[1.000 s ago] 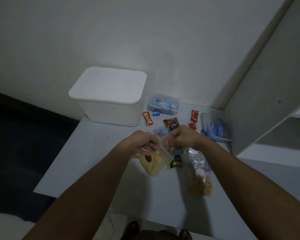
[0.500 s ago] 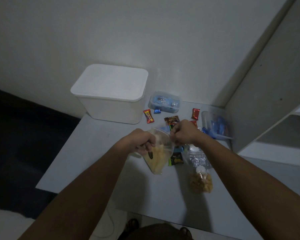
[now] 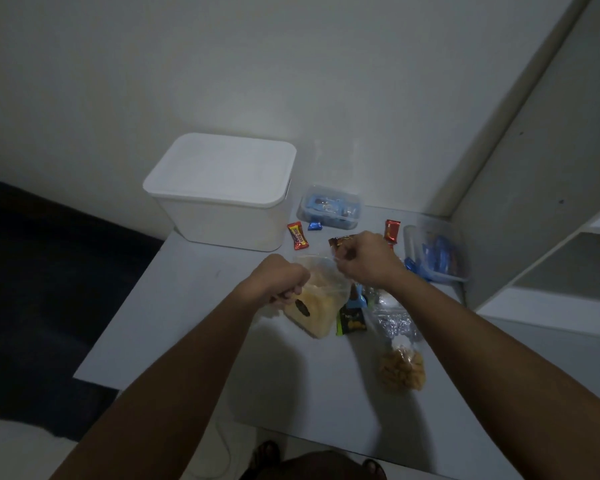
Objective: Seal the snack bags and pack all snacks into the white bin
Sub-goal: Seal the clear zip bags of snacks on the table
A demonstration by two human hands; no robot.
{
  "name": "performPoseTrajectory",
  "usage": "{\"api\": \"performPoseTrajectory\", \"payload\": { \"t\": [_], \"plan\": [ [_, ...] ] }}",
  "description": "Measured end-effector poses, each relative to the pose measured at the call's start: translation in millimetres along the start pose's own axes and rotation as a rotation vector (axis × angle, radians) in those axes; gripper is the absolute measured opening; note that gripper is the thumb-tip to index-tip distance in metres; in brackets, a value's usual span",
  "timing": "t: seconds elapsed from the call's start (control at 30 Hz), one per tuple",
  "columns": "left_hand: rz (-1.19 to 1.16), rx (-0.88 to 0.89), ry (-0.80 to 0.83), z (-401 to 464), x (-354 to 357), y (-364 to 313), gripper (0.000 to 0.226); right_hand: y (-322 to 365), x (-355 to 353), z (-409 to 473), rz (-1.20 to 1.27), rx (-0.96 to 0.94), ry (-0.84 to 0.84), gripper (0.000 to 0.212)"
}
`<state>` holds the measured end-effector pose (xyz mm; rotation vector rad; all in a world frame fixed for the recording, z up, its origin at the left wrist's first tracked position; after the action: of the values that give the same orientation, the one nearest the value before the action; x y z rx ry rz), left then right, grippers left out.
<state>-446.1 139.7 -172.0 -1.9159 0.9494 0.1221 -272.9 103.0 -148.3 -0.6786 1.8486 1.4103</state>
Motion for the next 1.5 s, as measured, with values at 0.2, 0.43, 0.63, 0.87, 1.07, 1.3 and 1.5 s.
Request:
{"api": "performPoseTrajectory", "payload": {
  "t": [0.2,0.43,0.63,0.87,1.07,1.3,1.5],
  "plan": [
    [-0.091,0.109,-0.026,-15.1,-25.7,-25.2,0.011,33.6,-32.5,-7.6,0.039,-0.148,-0.286,0.018],
    [-0.140,0.174,-0.133,-9.0,-37.9,-41.4,0.011,44.6,-45.2,6.3,0.004,-0.173,-0.490,0.020],
    [-0.250,0.287,-0.323,2.1,-35.8,-38.6,0.026,41.7,-43.3,7.5,0.003,-0.192,-0.472,0.019],
    [-0.356,0.569,-0.423,2.2,-46.9,-50.0,0.035,44.0,-53.1,10.5,0.023,-0.242,-0.382,0.020],
    [-0.454,0.651,-0.423,5.6,-56.4,-58.4,0.012,49.5,-64.6,13.7,0.091,-0.262,-0.290,0.017],
    [-0.557,0.605,-0.396,6.0,-59.4,-66.0,0.017,53.9,-72.5,13.3,0.242,-0.250,-0.282,0.021],
    [-0.543,0.634,-0.301,2.7,-60.8,-80.8,0.015,58.7,-78.6,16.3,0.241,-0.240,-0.316,0.021]
  ]
}}
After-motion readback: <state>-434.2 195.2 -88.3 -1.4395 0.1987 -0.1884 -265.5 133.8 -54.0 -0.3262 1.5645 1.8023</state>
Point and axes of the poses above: each hand's wrist, its own z-axis towards the middle knuckle, its own x-axis out of the palm, y = z × x, the point moved 4 cm from there along z, towards the middle knuckle, and after that the axes turned 4 degrees about x, right-handed, at the moved point
